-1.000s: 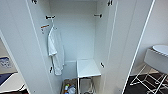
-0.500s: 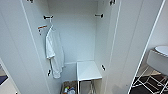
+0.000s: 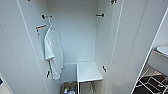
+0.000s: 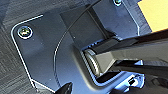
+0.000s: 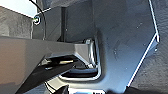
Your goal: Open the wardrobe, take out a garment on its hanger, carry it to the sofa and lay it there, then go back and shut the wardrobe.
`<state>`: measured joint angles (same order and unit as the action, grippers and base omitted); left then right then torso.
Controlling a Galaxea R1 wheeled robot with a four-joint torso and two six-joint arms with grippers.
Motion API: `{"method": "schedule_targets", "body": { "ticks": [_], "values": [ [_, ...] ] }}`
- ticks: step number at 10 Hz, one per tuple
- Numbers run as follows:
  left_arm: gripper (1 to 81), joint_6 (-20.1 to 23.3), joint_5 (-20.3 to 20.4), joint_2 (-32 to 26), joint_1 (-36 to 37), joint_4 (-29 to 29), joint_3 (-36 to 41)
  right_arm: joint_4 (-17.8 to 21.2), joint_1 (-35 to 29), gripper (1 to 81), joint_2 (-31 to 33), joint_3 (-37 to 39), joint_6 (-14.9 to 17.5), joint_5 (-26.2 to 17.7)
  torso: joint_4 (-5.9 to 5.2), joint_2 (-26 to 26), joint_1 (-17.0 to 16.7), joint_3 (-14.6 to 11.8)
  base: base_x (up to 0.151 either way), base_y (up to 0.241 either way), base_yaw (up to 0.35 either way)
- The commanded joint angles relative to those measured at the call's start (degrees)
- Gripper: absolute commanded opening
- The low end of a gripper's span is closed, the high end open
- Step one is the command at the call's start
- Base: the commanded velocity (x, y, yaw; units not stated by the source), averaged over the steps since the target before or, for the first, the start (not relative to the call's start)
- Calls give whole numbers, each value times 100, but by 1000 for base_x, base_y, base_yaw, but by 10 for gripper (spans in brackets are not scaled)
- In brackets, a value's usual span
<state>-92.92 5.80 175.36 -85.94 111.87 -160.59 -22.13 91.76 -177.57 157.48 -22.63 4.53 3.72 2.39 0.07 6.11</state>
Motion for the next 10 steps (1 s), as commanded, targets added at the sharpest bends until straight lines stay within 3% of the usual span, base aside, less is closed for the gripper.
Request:
{"method": "schedule_targets", "body": {
  "ticks": [1, 4, 6, 7, 8, 9, 10],
  "values": [
    [811, -51, -229, -71, 249, -34, -8, -55, -144, 811, -36, -43, -14, -286, 0, 0, 0, 0, 0, 0, 0],
    [811, -843, -43, -501, -76, -716, -8, -64, -162, 811, -36, -34, -5, -286, 0, 0, 0, 0, 0, 0, 0],
    [811, -825, 77, -693, -138, -834, 34, -64, -188, 811, -44, -60, -5, -286, 0, 0, 0, 0, 0, 0, 0],
    [811, -816, 439, -739, -138, -842, 45, -64, -179, 811, -44, -60, -5, -286, 0, 0, 0, 0, 0, 0, 0],
    [811, -677, 336, -643, -234, -938, 10, -55, -153, 811, -36, -43, -5, -286, 0, 0, 0, 0, 0, 0, 0],
    [811, 54, -79, -528, -314, -1334, -17, -55, -135, 811, -27, -34, -5, -278, 0, 0, 0, 0, 0, 0, 0],
    [811, 1762, -281, -423, -349, -2752, -17, -64, -135, 811, -18, -34, -5, -278, 0, 0, 0, 0, 0, 0, 0]
  ]
}}
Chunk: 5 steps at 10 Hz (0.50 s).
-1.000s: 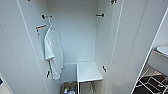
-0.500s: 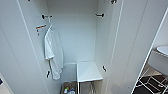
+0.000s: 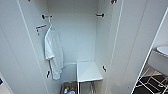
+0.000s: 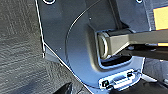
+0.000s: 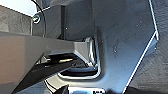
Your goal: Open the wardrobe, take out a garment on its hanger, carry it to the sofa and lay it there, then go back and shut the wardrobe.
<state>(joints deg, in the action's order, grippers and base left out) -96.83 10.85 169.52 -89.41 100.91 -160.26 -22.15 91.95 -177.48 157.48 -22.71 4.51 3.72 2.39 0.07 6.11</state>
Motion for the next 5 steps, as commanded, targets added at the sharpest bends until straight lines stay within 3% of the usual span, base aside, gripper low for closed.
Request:
{"method": "schedule_targets", "body": {
  "ticks": [1, 4, 5],
  "values": [
    [811, 4060, -812, 179, -3, -3467, -24, -70, -155, 811, -27, -43, 4, -275, 0, 0, 0, 0, 0, 0, 0],
    [811, 8472, -891, 180, 50, -7543, 29, -52, -190, 811, 0, -95, 21, -275, 0, 0, 0, 0, 0, 0, 0],
    [811, 9052, -892, 179, 67, -8270, 29, -61, -182, 811, 8, -113, 21, -258, 0, 0, 0, 0, 0, 0, 0]
  ]
}}
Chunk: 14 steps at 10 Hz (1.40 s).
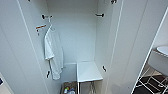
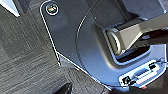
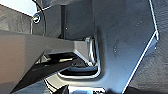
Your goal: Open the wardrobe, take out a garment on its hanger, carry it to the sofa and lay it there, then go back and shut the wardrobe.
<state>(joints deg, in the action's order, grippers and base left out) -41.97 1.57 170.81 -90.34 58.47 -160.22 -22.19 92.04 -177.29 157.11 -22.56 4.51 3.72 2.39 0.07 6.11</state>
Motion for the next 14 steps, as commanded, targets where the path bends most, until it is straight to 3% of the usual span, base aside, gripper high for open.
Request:
{"method": "schedule_targets", "body": {
  "ticks": [1, 2, 6, 7, 10, 12, 14],
  "values": [
    [811, 3679, 55, 84, 161, -4567, 35, -84, -199, 811, 15, -137, 15, -249, 0, 0, 0, 0, 0, 0, 0],
    [811, 3679, 36, 138, 170, -4722, 8, -146, -190, 811, 163, -330, 15, -197, 0, 0, 0, 0, 0, 0, 0],
    [811, 3767, 194, -91, 346, -4370, 175, -137, -251, 811, 1255, -1799, -2, -64, 0, 0, 0, 0, 0, 0, 0],
    [811, 3767, 422, -396, 355, -4335, 585, -137, -295, 811, 1717, -2375, -2, 31, 0, 0, 0, 0, 0, 0, 0],
    [811, 3705, 571, -1810, 433, -4352, 2481, -128, -496, 811, 2746, -3501, -63, 393, 0, 0, 0, 0, 0, 0, 0],
    [811, 3679, 1116, -2927, 478, -4405, 3750, -128, -699, 811, 3565, -4188, -90, 515, 0, 0, 0, 0, 0, 0, 0],
    [811, 3415, 1363, -3747, 592, -4423, 4517, -40, -814, 811, 4287, -4612, -196, 1403, 0, 0, 0, 0, 0, 0, 0]
  ]
}}
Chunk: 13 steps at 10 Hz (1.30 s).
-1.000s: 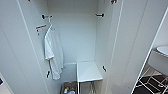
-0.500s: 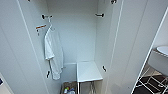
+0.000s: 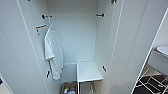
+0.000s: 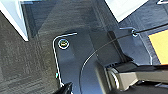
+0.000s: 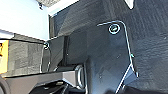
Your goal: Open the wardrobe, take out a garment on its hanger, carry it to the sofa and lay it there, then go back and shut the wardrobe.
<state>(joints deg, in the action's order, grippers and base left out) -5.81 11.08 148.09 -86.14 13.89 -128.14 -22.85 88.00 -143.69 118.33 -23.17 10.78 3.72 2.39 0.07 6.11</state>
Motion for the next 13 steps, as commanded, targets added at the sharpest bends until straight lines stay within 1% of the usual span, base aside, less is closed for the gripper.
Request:
{"method": "schedule_targets", "body": {
  "ticks": [1, 2, 3, 4, 6, 7, 8, 10, 11, 13],
  "values": [
    [811, -471, 569, -1903, 215, 44, 1605, 43, -532, 811, 1268, -813, -309, 1162, 0, 0, 0, 0, 0, 0, 0],
    [811, -724, 821, -2320, 233, 44, 1798, 43, -708, 811, 1495, -788, -432, 1243, 0, 0, 0, 0, 0, 0, 0],
    [811, -946, 1026, -2659, 242, 44, 1905, 60, -910, 811, 1629, -708, -485, 1251, 0, 0, 0, 0, 0, 0, 0],
    [811, -1210, 1150, -3002, 259, 52, 1976, 52, -1120, 811, 1753, -620, -635, 1251, 0, 0, 0, 0, 0, 0, 0],
    [811, -1844, 1335, -3505, 355, 70, 1968, 61, -1648, 811, 2070, -611, -917, 1251, 0, 0, 0, 0, 0, 0, 0],
    [811, -2220, 1370, -3758, 470, 97, 1941, 61, -1965, 811, 2271, -576, -1162, 1243, 0, 0, 0, 0, 0, 0, 0],
    [811, -2477, 1370, -3918, 636, 106, 1932, 70, -2263, 811, 2395, -576, -1277, 1208, 0, 0, 2, 0, 0, 0, 0],
    [811, -3092, 1335, -4208, 1049, 114, 1915, 70, -2738, 811, 2615, -488, -1778, 1164, 0, 0, 2, 2, 0, 0, 0],
    [811, -3432, 1309, -4374, 1243, 123, 1915, 61, -2976, 811, 2728, -374, -2179, 1164, 0, 0, 2, 2, 0, 0, 0],
    [811, -3785, 1257, -4682, 1717, 123, 1906, 44, -3476, 811, 2992, -321, -2857, 1155, 0, -2, 4, 4, 0, 0, 0]
  ]
}}
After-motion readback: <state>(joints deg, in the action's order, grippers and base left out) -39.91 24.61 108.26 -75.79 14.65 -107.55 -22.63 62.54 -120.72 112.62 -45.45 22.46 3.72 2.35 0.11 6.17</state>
